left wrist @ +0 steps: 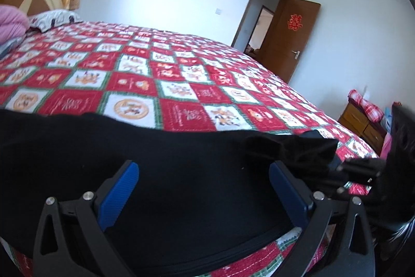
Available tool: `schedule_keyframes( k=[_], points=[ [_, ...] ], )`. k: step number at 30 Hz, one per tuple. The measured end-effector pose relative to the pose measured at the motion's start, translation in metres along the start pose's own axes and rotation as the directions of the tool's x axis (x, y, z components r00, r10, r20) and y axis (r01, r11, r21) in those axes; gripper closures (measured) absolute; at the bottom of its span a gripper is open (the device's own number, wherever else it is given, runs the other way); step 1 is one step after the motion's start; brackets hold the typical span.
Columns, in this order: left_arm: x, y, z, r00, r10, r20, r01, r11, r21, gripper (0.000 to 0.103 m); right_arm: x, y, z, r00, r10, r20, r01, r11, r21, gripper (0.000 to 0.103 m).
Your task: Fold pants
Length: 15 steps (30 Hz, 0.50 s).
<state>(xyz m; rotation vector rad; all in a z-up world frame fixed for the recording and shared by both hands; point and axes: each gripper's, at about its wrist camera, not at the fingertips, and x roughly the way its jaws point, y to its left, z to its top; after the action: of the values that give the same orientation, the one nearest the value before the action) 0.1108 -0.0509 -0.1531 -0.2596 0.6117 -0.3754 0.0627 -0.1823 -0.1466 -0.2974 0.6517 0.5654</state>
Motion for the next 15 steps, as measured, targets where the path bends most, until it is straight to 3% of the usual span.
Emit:
schedule_keyframes(
  k=[5,9,12,15],
  points=[
    [0.002,-0.006,-0.004,1.0,-0.016,-0.002,0.016,1.0,0.017,0.0,0.004,-0.008,-0.007,1.0,-0.012,-0.013,0.013,0.998,0.056,0.092],
    [-0.007,-0.004,0.0,1.0,-0.003,0.028,0.002,1.0,0.013,0.0,-0.008,-0.01,0.013,0.998,-0.03,0.051,0.026,0.996,0.083,0.092],
    [-0.012,0.003,0.004,0.998,0.019,0.053,-0.019,1.0,-0.001,0.0,-0.011,-0.001,0.027,0.995,0.003,0.102,-0.011,0.997,0.076,0.092],
    [-0.015,0.014,0.005,0.996,0.056,0.072,-0.054,0.998,-0.028,0.0,0.002,0.014,0.03,0.996,0.026,0.081,-0.029,0.999,0.042,0.092]
  ],
)
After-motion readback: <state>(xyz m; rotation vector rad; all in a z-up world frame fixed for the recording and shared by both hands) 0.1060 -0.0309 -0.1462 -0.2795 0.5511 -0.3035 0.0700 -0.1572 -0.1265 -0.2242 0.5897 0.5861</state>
